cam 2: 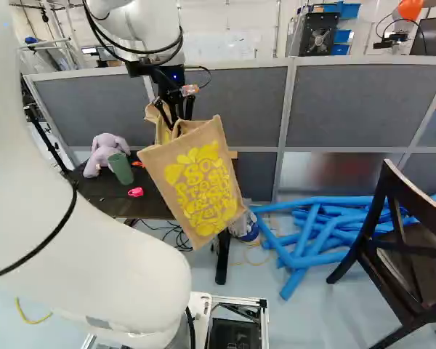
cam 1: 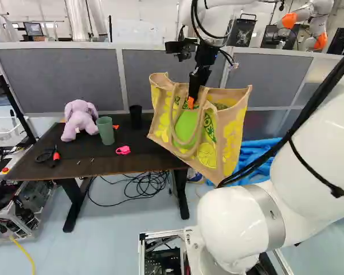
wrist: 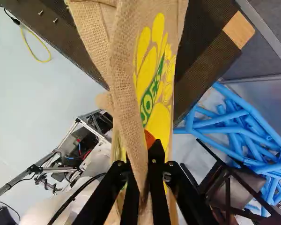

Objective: Pick up the bag on the ground and place it on the table

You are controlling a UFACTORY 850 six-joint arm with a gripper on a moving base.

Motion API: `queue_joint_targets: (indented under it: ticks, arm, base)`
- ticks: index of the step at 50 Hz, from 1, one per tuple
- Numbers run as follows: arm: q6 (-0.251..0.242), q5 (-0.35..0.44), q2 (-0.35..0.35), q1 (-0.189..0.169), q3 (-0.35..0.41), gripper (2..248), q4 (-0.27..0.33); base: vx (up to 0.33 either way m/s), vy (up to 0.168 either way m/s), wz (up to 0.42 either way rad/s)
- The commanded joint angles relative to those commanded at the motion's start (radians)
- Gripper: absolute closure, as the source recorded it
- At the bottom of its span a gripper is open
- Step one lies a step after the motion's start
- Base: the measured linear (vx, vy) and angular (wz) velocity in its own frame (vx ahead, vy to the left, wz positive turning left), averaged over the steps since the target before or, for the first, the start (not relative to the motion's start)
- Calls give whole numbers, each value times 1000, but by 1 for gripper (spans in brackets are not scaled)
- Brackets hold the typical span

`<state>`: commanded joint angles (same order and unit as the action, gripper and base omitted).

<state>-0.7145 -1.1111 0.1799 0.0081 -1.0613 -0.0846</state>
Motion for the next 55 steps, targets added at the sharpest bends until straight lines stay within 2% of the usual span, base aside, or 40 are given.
queue_joint_targets:
  ticks: [19, 55]
  arm:
    - [0, 0, -27, 2, -24, 225, 0]
    - [0, 0, -147, 21, -137, 225, 0]
  base:
    - [0, 0, 0]
    - [0, 0, 0]
